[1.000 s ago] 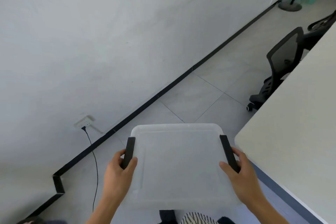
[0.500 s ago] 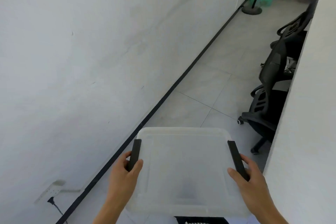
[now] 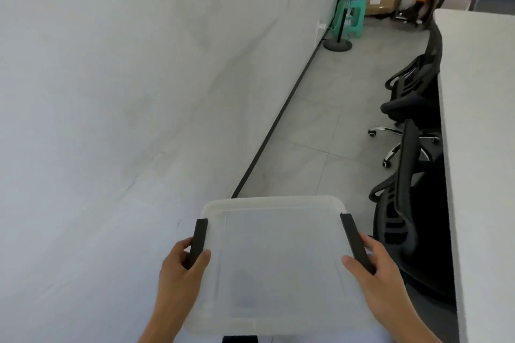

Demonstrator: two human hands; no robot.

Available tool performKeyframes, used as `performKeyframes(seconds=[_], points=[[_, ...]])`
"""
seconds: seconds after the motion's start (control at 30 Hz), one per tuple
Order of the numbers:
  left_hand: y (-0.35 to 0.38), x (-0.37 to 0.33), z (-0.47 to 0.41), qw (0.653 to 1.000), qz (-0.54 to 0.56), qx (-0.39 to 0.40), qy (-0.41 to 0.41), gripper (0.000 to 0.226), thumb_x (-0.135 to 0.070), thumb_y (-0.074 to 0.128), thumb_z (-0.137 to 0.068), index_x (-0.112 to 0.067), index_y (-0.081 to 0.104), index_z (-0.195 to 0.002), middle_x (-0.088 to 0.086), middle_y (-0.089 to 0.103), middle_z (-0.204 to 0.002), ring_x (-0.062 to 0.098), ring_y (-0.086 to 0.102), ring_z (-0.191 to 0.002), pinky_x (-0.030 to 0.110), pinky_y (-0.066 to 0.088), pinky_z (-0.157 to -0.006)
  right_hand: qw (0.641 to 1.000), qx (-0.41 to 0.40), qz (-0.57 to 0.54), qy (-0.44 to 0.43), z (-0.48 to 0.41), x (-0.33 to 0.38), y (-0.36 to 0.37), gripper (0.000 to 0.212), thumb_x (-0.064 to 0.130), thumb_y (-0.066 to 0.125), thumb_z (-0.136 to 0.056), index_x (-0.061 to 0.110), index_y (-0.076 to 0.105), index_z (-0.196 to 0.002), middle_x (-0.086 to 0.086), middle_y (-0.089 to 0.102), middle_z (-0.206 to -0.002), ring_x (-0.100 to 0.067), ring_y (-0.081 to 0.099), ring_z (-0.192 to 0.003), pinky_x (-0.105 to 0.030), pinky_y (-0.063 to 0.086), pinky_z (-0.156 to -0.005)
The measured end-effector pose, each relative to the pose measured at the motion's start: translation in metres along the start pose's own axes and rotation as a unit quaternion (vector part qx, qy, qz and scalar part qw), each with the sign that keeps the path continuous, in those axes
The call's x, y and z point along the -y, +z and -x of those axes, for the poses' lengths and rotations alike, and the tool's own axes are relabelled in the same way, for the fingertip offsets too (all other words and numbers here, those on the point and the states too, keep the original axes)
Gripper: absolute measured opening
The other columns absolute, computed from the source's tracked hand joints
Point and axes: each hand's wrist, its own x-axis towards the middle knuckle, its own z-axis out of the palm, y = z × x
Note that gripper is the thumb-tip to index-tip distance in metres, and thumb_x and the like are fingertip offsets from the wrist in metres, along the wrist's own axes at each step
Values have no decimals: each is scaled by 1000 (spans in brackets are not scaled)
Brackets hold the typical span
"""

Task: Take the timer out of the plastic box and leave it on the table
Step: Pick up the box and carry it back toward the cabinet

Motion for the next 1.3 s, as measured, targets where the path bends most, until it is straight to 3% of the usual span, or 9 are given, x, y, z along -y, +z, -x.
performKeyframes(seconds=[0.07, 0.17, 0.3, 0.4, 0.6, 0.73, 0.93, 1.13, 1.3], points=[[18, -22, -53, 1000, 0, 18, 8, 28, -20, 64, -82, -21, 58, -109, 17, 62, -78, 22, 52, -62, 30, 42, -58, 999, -31, -9, 16, -41, 12, 10, 47, 17, 68, -84, 25, 50, -127, -24, 65, -99, -39, 63, -90, -33, 46, -66], [41, -62, -133, 998, -9, 54, 31, 30, -21, 64, -81, -21, 58, -111, 11, 63, -75, 22, 54, -63, 30, 43, -59, 996, -78, -19, 42, -102, 40, 20, 51, 14, 70, -82, 23, 50, -128, -13, 66, -90, -34, 64, -88, -42, 49, -78], [67, -137, -226, 992, -41, 93, 71, 28, -21, 63, -83, -23, 56, -110, 6, 60, -70, 19, 53, -59, 27, 41, -56, 989, -127, -34, 60, -174, 98, 24, 55, 14, 72, -81, 22, 49, -130, -12, 69, -88, -27, 63, -84, -41, 48, -77], [100, -187, -282, 985, -65, 136, 84, 26, -23, 62, -83, -26, 54, -108, 7, 64, -77, 22, 59, -68, 31, 46, -61, 983, -159, -59, 74, -222, 124, 16, 54, 16, 71, -82, 26, 49, -130, -15, 69, -92, -30, 65, -85, -45, 50, -80], [199, -261, -387, 973, -87, 189, 101, 26, -23, 61, -83, -25, 55, -108, 5, 65, -80, 21, 61, -73, 29, 46, -62, 969, -203, -84, 113, -339, 153, -15, 56, 19, 70, -82, 25, 46, -132, -4, 69, -88, -25, 66, -83, -48, 54, -81], [283, -314, -452, 970, -101, 199, 102, 29, -24, 61, -84, -22, 54, -112, 4, 65, -83, 20, 63, -77, 30, 47, -65, 964, -218, -94, 119, -443, 168, -54, 53, 19, 69, -83, 23, 47, -131, -2, 68, -87, -25, 65, -82, -46, 54, -78], [376, -420, -535, 973, -95, 181, 103, 33, -24, 61, -84, -20, 52, -116, 5, 64, -85, 22, 61, -78, 33, 48, -68, 976, -187, -77, 87, -597, 232, -129, 53, 20, 64, -87, 23, 42, -135, 3, 64, -92, -23, 64, -80, -31, 52, -62], [445, -500, -624, 982, -54, 155, 94, 30, -20, 61, -84, -18, 54, -113, 9, 63, -80, 22, 58, -72, 30, 42, -60, 982, -175, -53, 56, -735, 308, -172, 47, 22, 65, -87, 29, 45, -129, -19, 64, -98, -40, 63, -89, -48, 54, -76], [518, -551, -729, 984, -44, 157, 77, 31, -20, 63, -83, -18, 57, -113, 8, 63, -76, 22, 56, -67, 31, 42, -59, 976, -190, -72, 77, -857, 341, -180, 49, 20, 66, -86, 27, 46, -130, -12, 67, -93, -35, 64, -88, -45, 53, -75]])
